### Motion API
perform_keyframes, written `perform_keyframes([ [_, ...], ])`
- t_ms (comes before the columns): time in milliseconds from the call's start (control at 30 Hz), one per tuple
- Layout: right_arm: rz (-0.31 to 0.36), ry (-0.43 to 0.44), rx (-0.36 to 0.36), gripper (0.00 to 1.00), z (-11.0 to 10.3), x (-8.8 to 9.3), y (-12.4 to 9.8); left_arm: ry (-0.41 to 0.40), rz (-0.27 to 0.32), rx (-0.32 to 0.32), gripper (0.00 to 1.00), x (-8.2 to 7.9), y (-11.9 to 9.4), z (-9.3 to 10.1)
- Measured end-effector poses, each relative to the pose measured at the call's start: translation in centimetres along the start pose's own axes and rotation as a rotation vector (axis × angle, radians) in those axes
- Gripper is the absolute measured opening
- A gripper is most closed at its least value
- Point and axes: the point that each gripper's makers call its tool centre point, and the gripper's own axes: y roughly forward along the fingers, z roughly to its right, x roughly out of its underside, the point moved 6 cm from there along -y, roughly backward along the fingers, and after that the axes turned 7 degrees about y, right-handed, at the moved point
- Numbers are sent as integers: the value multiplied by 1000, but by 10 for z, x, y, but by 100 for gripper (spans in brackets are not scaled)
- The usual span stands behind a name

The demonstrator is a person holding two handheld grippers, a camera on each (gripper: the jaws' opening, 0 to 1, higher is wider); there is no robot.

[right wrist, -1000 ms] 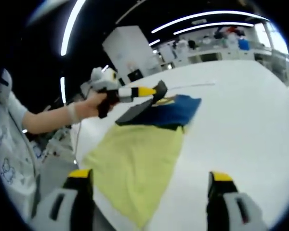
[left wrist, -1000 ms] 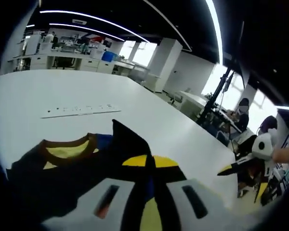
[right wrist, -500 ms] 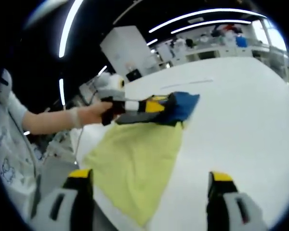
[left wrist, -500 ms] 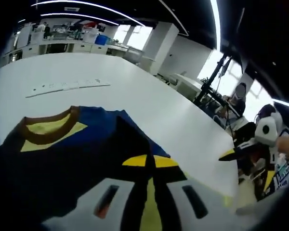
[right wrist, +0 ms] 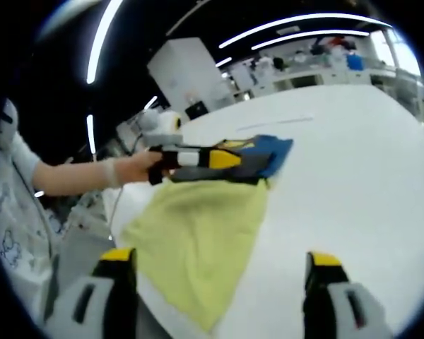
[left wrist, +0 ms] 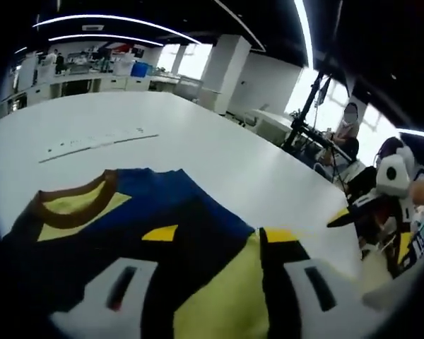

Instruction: Fold the garment on the visible template until the final outline fits inside the template.

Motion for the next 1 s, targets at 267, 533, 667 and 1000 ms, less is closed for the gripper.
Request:
perform_keyframes([
  [267, 36, -48, 27, 99, 3, -10, 1, 56, 41, -46, 93, -1, -13, -13],
  [533, 70, -61, 49, 99, 4, -19, 1, 71, 45, -44, 99, -2, -30, -20],
  [667, 92, -76, 59, 99, 3, -26, 2, 63, 54, -46, 99, -6, -40, -22],
  [1000, 119, -127, 71, 99, 0, -42, 10, 57, 62, -69, 96, -1, -87, -31],
])
